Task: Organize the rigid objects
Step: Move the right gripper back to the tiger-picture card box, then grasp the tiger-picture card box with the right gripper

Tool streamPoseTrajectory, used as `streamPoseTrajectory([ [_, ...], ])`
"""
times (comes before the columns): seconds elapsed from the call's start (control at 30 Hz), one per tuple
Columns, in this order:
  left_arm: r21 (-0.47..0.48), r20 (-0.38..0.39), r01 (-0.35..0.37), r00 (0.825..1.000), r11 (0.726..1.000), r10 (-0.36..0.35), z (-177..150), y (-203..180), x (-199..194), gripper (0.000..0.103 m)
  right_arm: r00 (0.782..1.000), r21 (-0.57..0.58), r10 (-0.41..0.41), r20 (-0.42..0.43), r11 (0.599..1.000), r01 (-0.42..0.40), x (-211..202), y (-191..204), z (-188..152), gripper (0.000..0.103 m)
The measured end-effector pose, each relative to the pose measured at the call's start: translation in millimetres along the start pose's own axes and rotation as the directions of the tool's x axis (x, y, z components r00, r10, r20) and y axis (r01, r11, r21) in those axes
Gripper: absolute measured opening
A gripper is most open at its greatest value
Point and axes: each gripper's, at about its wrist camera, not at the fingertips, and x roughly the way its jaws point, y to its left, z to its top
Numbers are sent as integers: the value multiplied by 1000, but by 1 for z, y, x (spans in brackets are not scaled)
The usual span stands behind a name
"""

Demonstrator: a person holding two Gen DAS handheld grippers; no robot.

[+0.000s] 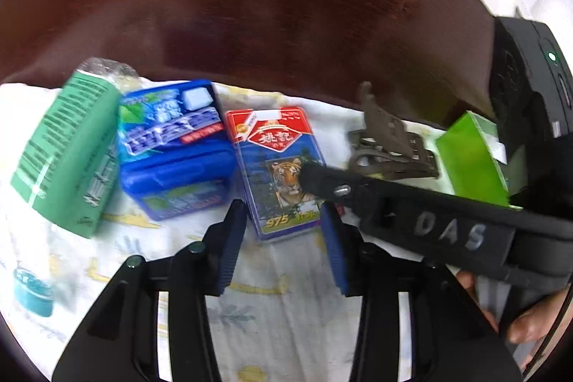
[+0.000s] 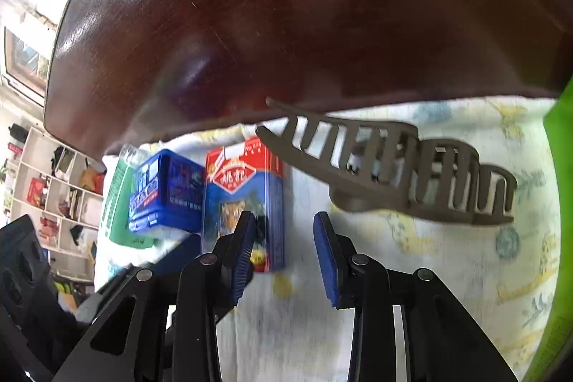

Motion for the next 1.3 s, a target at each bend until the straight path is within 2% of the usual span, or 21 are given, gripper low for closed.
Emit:
streamPoseTrajectory([
  [0.07, 41, 4, -22, 1000, 999, 21, -5, -8, -3, 40, 1000, -35, 23, -20, 999, -24, 3, 7, -1, 36],
  [0.1, 50, 5, -25, 1000, 998, 24, -7, -12, -5, 39, 1000, -60, -3, -16, 998, 2, 2, 11, -3, 36],
  [0.17, 67, 7, -7, 1000, 998, 7, -13, -17, -13, 42, 999, -86, -28, -20, 996, 26, 1, 18, -8, 36],
  [0.23, 104, 8, 22, 1000, 994, -23, -23, -26, -26, 42, 999, -60, -13, -34, 998, 11, -6, 16, -14, 36],
  [0.37, 261, -16, 31, 999, 965, -28, -55, -45, -51, 44, 999, -60, 7, -45, 998, -9, -34, 16, -42, 37],
  [0.43, 302, -37, 22, 999, 953, -12, -70, -42, -57, 45, 995, -31, 43, -91, 998, -46, -43, 11, -59, 38],
  [0.47, 311, -33, -6, 999, 951, 17, -76, -39, -59, 45, 990, -35, 67, -123, 997, -72, -44, 10, -68, 38],
  [0.53, 283, 2, -95, 995, 954, 98, -80, -28, -64, 42, 972, -32, 143, -184, 988, -152, -48, 7, -79, 38],
  [0.57, 239, 6, -112, 993, 965, 114, -80, -18, -68, 42, 971, -36, 146, -190, 987, -155, -51, 5, -80, 38],
  [0.6, 183, 4, -99, 995, 978, 100, -81, -8, -73, 41, 978, -62, 118, -172, 989, -131, -56, 4, -78, 38],
  [0.67, 79, 0, -27, 1000, 997, 27, -81, 6, -84, 41, 996, -147, 24, -81, 988, -35, -66, 7, -66, 38],
  [0.73, 28, -17, 50, 999, 998, -50, -85, 4, -90, 41, 1000, -233, -31, -6, 972, 29, -66, 13, -49, 39],
  [0.8, -20, -55, 122, 991, 992, -123, -90, -6, -88, 41, 998, -280, -59, -5, 958, 55, -57, 17, -36, 42],
  [0.9, -80, -112, 231, 965, 970, -239, -94, -28, -71, 40, 997, -316, -31, -73, 949, 6, -33, 23, -19, 44],
  [0.97, -111, -122, 260, 954, 959, -273, -90, -39, -60, 37, 992, -311, -17, -122, 950, -21, -17, 28, -19, 44],
  [1.1, -197, -146, 218, 958, 956, -248, -82, -31, -36, 33, 985, -286, -16, -173, 957, -34, -11, 21, -30, 44],
  [1.2, -208, -107, 129, 982, 970, -153, -76, -16, -36, 32, 986, -258, -48, -161, 966, 5, -20, 12, -38, 44],
  [1.3, -204, -96, 99, 988, 974, -121, -68, -5, -35, 32, 976, -205, 3, -219, 978, -49, -28, -1, -49, 39],
])
